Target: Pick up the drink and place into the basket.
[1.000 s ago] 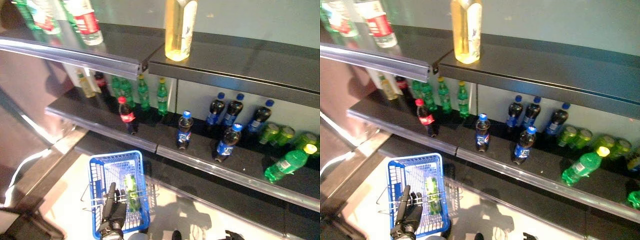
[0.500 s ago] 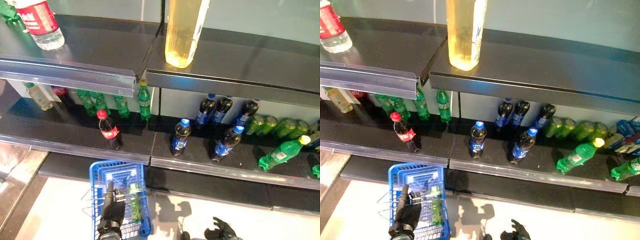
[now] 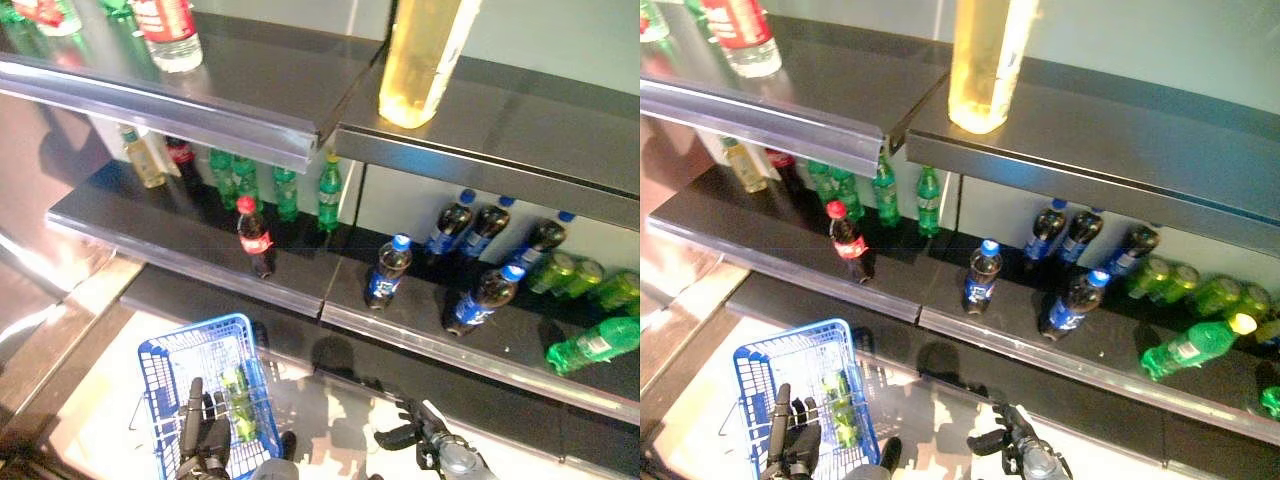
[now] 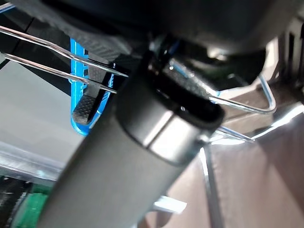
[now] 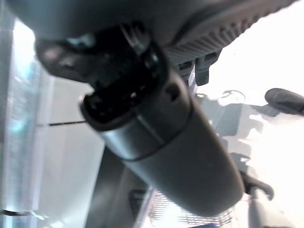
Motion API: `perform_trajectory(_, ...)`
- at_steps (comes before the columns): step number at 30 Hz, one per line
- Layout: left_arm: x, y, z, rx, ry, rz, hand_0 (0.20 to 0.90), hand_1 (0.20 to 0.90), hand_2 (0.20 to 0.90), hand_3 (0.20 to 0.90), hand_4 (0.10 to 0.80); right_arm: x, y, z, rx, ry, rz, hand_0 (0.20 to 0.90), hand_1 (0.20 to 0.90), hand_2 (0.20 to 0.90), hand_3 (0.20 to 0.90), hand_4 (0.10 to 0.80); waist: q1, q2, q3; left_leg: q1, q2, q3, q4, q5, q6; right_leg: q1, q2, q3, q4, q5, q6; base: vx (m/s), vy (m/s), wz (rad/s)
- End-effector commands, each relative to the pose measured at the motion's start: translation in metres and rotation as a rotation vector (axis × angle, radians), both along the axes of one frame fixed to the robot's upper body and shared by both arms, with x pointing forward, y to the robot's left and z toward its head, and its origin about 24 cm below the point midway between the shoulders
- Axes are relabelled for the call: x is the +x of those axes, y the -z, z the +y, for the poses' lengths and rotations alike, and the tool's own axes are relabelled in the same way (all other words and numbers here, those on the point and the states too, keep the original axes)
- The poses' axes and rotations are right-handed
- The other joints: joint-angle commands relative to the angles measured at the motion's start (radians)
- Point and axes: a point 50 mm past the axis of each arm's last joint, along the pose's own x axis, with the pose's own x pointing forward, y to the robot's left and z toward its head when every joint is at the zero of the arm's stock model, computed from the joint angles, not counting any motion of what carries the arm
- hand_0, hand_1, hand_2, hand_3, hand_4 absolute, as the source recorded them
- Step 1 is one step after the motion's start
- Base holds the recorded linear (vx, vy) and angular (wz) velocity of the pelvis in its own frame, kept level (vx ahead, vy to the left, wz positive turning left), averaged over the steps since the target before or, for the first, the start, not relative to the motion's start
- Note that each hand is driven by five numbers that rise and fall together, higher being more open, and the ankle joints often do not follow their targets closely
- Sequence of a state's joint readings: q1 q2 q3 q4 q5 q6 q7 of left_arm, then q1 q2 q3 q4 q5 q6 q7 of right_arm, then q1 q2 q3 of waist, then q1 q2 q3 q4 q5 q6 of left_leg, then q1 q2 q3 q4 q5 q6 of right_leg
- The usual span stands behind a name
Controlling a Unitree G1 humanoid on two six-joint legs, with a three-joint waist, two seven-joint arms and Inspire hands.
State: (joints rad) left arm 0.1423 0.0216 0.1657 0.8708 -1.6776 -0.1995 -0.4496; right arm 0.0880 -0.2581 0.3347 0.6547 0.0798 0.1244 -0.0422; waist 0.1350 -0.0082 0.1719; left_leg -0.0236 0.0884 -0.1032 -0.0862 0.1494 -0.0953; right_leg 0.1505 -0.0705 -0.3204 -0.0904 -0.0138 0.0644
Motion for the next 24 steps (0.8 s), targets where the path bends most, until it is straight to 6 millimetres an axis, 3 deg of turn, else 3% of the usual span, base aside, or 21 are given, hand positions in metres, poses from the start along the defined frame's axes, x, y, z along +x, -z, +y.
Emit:
perform_trajectory(1,0.044,-0.034,0.004,0.100,0.075,-0.318,0.300,0.300,0.300,0.200,0.100,0.024,-0.016,-0.001,0.011,-0.005,-0.102,0.900,0.900,0.900,0.900,0.800,0.009,-0.031,-0.029,-0.046,0.029,0.058,0.042,0.037,-0.012,-0.023,-0.053,0.019,0.032,0.065,-0.019,-0.166,0.089,0.03)
perform_trajectory(4,0.042,-0.031,0.000,0.069,0.038,-0.318,0.300,0.300,0.300,0.200,0.100,0.021,-0.015,-0.012,-0.003,0.008,-0.092,0.900,0.900,0.900,0.900,0.800,-0.021,-0.062,-0.038,-0.040,0.015,0.080,0.231,0.010,-0.004,-0.043,-0.075,0.029,0.014,0.098,-0.027,-0.230,0.252,-0.03)
perform_trajectory(8,0.057,-0.036,-0.004,0.064,0.055,-0.326,0.300,0.300,0.300,0.200,0.100,0.012,-0.009,-0.016,0.000,0.034,-0.077,0.900,0.900,0.900,0.900,0.800,-0.073,-0.054,-0.070,0.074,0.036,0.128,0.135,-0.053,0.012,-0.067,-0.082,0.041,0.038,0.102,-0.014,-0.083,0.316,-0.28)
perform_trajectory(10,0.065,-0.038,-0.007,0.066,0.100,-0.320,0.300,0.300,0.300,0.200,0.100,0.006,-0.004,-0.015,0.001,0.072,-0.062,0.900,0.900,0.900,0.900,0.800,-0.097,-0.041,-0.075,0.131,0.048,0.176,0.055,-0.079,0.017,-0.075,-0.104,0.045,0.047,0.119,0.011,-0.051,0.314,0.69)
perform_trajectory(11,0.070,-0.040,-0.005,0.084,0.138,-0.331,0.300,0.300,0.300,0.200,0.100,0.002,0.000,-0.010,0.024,0.124,-0.064,0.900,0.900,0.900,0.900,0.800,-0.110,-0.039,-0.065,0.157,0.029,0.183,0.043,-0.112,0.030,-0.103,-0.144,0.063,0.053,0.168,0.061,-0.086,0.331,0.54)
perform_trajectory(12,0.071,-0.043,-0.002,0.102,0.166,-0.346,0.300,0.300,0.300,0.200,0.100,0.002,0.000,-0.006,0.049,0.142,-0.075,0.900,0.900,0.900,0.900,0.800,-0.110,-0.043,-0.054,0.166,0.014,0.188,0.046,-0.131,0.038,-0.113,-0.167,0.065,0.046,0.196,0.084,-0.095,0.312,0.31)
perform_trajectory(14,0.065,-0.042,0.001,0.130,0.198,-0.343,0.300,0.300,0.300,0.200,0.100,-0.001,0.000,0.000,0.071,0.143,-0.086,0.900,0.900,0.900,0.900,0.800,-0.109,-0.046,-0.039,0.179,-0.020,0.192,0.047,-0.161,0.054,-0.130,-0.209,0.064,0.019,0.260,0.116,-0.071,0.189,-0.10)
perform_trajectory(15,0.065,-0.042,0.002,0.132,0.198,-0.341,0.300,0.300,0.300,0.200,0.100,-0.001,0.000,0.001,0.072,0.143,-0.085,0.900,0.900,0.900,0.900,0.800,-0.108,-0.046,-0.038,0.179,-0.022,0.193,0.048,-0.163,0.055,-0.131,-0.211,0.064,0.017,0.264,0.118,-0.142,0.224,-0.34)
perform_trajectory(16,0.061,-0.041,0.007,0.141,0.186,-0.326,0.300,0.300,0.300,0.200,0.100,-0.001,0.000,0.006,0.083,0.142,-0.083,0.900,0.900,0.900,0.900,0.800,-0.113,-0.039,-0.030,0.185,-0.048,0.184,0.033,-0.177,0.074,-0.162,-0.235,0.086,0.025,0.289,0.127,-0.156,0.192,-0.34)
perform_trajectory(19,0.061,-0.043,0.014,0.140,0.164,-0.330,0.300,0.300,0.300,0.200,0.100,0.001,-0.002,0.008,0.102,0.132,-0.089,0.900,0.900,0.900,0.900,0.800,-0.135,-0.024,-0.029,0.170,-0.070,0.170,0.025,-0.174,0.100,-0.196,-0.218,0.159,0.107,0.256,0.110,-0.161,0.165,-0.37)
perform_trajectory(24,0.066,-0.046,0.014,0.142,0.156,-0.334,0.300,0.300,0.300,0.200,0.100,0.002,-0.002,0.009,0.103,0.101,-0.080,0.900,0.900,0.900,0.900,0.800,-0.139,-0.012,-0.038,0.147,-0.075,0.175,0.037,-0.163,0.110,-0.191,-0.198,0.171,0.146,0.197,0.088,-0.065,0.025,-0.07)
